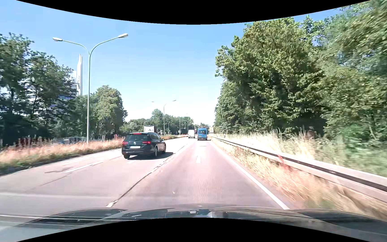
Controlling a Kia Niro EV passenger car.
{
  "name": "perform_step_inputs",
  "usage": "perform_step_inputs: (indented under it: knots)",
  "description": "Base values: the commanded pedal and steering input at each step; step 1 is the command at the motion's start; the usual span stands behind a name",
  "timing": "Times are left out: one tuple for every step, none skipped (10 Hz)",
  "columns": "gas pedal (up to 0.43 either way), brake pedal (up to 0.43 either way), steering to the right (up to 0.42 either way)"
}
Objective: Follow the waypoints while adhering to traffic rules and regulations
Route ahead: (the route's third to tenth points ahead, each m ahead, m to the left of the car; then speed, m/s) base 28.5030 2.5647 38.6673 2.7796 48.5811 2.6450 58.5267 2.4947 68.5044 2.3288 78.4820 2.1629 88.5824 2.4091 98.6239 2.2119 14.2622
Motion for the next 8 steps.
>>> perform_step_inputs:
  knots:
    - [0.0,0.0,0.0]
    - [0.0,0.0,0.0]
    - [0.0,0.0,0.0]
    - [0.0,0.0,0.0]
    - [0.0,0.0,0.0]
    - [0.0,0.0,0.0]
    - [0.0,0.006,0.0]
    - [0.0,0.018,0.0]
